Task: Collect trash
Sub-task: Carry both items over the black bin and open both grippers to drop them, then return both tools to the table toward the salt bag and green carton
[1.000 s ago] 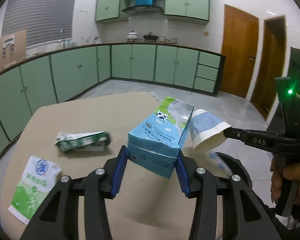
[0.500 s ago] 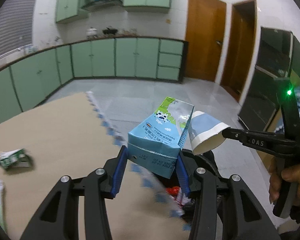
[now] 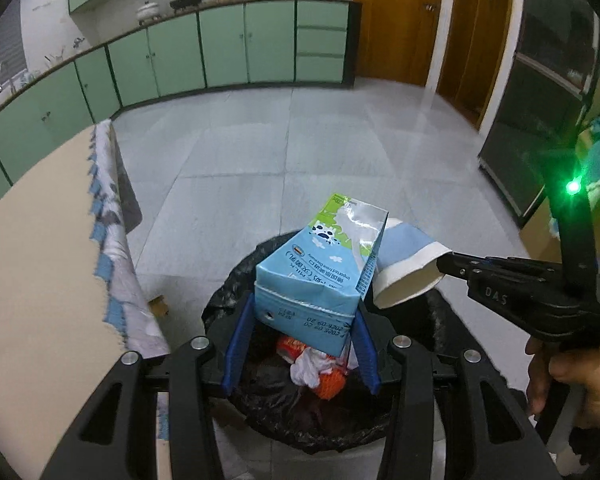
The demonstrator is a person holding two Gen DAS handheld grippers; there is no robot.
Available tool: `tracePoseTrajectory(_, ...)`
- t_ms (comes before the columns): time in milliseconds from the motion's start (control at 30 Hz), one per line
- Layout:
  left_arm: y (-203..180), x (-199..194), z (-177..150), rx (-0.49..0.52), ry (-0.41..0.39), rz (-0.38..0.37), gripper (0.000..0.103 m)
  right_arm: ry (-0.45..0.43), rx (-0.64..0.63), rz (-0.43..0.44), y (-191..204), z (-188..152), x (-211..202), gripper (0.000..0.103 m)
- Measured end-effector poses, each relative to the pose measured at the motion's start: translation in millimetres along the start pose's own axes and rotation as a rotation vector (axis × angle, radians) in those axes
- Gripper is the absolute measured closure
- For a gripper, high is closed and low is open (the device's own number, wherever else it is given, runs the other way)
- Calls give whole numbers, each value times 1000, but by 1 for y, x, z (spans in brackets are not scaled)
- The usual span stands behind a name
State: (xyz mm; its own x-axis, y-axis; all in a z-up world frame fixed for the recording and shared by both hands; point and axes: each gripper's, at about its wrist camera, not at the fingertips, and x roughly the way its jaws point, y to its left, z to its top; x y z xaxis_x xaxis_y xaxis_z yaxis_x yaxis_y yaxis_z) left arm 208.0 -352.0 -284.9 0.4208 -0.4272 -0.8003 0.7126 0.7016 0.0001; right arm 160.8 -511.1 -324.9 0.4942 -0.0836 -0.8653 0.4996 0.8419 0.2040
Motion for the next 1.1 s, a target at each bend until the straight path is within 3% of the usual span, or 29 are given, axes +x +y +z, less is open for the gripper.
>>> tracePoseTrajectory(67, -1, 9, -1, -4, 35, 2, 56, 23, 3, -5, -2, -1, 9, 93)
tracePoseTrajectory(133, 0, 10, -3, 1, 40, 6, 56, 21, -4, -10, 0, 0, 11, 67)
tracePoseTrajectory(200, -1, 7, -4, -4, 38, 6, 55, 7, -8, -11, 3, -1, 9, 60)
tracePoseTrajectory(700, 20, -24, -7, -51, -29, 13, 49, -117, -54, 47, 33, 9, -56, 60)
tracePoseTrajectory(1100, 30, -44, 1, -59, -61, 10, 44, -134, -84, 62, 50, 11, -77, 60)
